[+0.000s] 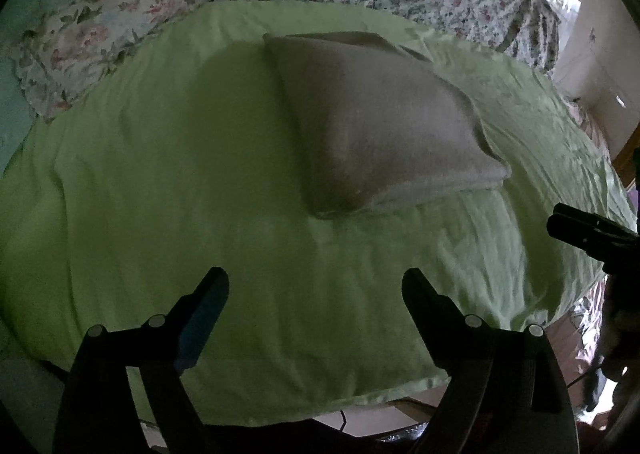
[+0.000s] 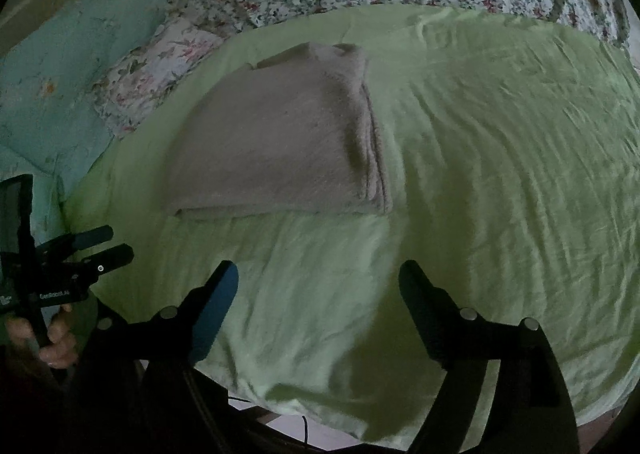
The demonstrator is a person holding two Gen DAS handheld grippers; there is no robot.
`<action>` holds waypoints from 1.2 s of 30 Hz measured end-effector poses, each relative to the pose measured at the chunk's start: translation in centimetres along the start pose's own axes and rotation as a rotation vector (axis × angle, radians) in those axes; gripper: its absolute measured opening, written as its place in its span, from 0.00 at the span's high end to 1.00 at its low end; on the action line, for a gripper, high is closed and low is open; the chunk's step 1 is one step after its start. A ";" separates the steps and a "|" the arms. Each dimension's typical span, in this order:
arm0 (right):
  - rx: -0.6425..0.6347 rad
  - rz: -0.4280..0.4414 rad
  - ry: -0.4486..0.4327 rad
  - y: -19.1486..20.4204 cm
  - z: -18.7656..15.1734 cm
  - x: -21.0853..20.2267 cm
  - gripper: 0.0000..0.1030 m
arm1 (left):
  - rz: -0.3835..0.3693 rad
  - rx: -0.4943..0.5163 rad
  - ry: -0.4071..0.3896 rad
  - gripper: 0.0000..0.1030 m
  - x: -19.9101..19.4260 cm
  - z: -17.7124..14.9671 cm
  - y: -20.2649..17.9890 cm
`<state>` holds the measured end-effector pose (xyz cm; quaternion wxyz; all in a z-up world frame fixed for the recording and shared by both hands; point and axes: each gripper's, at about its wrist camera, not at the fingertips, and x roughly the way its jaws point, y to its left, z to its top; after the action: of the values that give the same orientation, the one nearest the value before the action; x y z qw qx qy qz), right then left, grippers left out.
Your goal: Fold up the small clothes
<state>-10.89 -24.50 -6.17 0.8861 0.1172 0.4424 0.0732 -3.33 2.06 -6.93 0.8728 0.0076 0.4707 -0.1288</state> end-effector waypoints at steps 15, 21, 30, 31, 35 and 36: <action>0.054 -0.031 -0.080 -1.7 8.6 4.0 0.19 | 0.063 -0.052 -0.048 0.13 1.5 5.9 0.9; 0.035 0.011 -0.064 -0.2 8.7 4.1 0.19 | 0.096 -0.040 -0.051 0.12 1.4 6.8 0.6; -0.019 0.025 -0.003 1.3 5.6 3.2 0.11 | 0.243 0.035 -0.043 0.02 0.9 5.8 -0.6; -0.035 0.022 -0.002 1.5 5.4 3.1 0.09 | 0.252 0.040 -0.043 0.01 0.8 5.7 -0.8; -0.091 0.013 0.000 2.4 4.8 2.8 0.05 | 0.273 0.062 -0.041 0.01 0.8 5.8 -1.1; -0.101 0.009 0.000 2.5 4.7 2.7 0.05 | 0.275 0.065 -0.040 0.01 0.8 5.8 -1.2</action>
<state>-5.51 -22.09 -4.83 0.8906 0.0745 0.4376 0.0993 1.63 -0.04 -4.25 0.8907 0.0976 0.4435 -0.0232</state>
